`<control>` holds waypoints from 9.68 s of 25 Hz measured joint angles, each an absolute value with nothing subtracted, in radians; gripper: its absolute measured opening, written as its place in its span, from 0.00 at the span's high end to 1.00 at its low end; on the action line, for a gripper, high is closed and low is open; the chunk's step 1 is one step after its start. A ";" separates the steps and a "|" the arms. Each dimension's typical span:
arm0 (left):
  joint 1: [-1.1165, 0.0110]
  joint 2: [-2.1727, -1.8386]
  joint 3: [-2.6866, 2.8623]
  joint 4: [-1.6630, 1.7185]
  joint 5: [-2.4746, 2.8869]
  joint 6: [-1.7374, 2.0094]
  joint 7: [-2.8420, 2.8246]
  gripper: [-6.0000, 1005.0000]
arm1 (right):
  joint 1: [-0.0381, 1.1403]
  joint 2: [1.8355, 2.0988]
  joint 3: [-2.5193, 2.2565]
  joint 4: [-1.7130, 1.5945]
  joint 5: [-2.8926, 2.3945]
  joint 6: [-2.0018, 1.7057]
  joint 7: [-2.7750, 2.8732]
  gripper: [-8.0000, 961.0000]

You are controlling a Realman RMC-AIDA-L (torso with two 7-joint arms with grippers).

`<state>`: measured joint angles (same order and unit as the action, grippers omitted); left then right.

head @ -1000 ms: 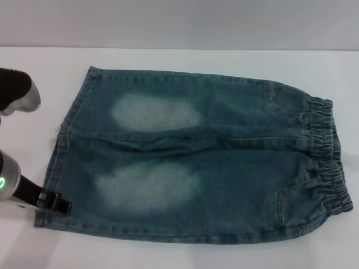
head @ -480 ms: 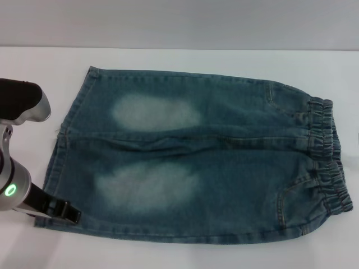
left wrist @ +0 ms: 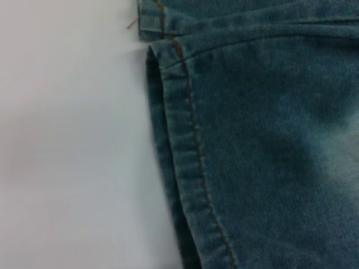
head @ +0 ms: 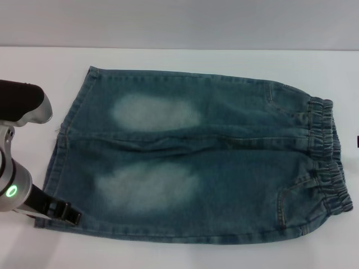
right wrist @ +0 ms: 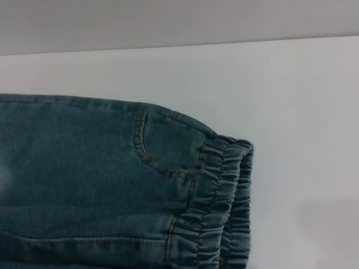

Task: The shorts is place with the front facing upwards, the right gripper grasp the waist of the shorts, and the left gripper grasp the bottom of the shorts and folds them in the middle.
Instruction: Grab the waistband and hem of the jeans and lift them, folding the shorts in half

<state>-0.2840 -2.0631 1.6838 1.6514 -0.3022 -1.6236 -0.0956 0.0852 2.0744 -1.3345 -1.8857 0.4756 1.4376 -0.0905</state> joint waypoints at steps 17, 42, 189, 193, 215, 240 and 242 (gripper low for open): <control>-0.285 -2.060 1.669 1.664 -0.314 -1.637 -0.083 0.58 | 0.078 2.076 -1.336 -1.891 0.479 1.448 -0.091 0.20; -0.272 -2.058 1.620 1.775 -0.248 -1.748 -0.061 0.96 | 0.010 2.079 -1.339 -1.932 0.522 1.508 -0.082 0.21; -0.352 -2.062 1.658 1.606 -0.330 -1.647 -0.009 0.93 | 0.009 2.078 -1.417 -1.678 0.612 1.352 -0.090 0.25; -0.353 -2.062 1.659 1.606 -0.330 -1.648 -0.008 0.92 | 0.011 2.078 -1.419 -1.664 0.637 1.345 -0.093 0.26; -0.353 -2.063 1.658 1.600 -0.332 -1.644 0.002 0.91 | 0.024 2.076 -1.427 -1.626 0.637 1.326 -0.095 0.30; -0.354 -2.062 1.654 1.597 -0.342 -1.640 0.014 0.89 | 0.051 2.073 -1.422 -1.602 0.661 1.338 -0.147 0.82; -0.354 -2.062 1.652 1.597 -0.345 -1.638 0.015 0.89 | 0.052 2.073 -1.417 -1.603 0.670 1.345 -0.153 0.85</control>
<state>-0.3544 -2.0623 1.6522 1.5969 -0.3455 -1.6381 0.0150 0.0521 2.0728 -1.4170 -1.6027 0.6700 1.3449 -0.1534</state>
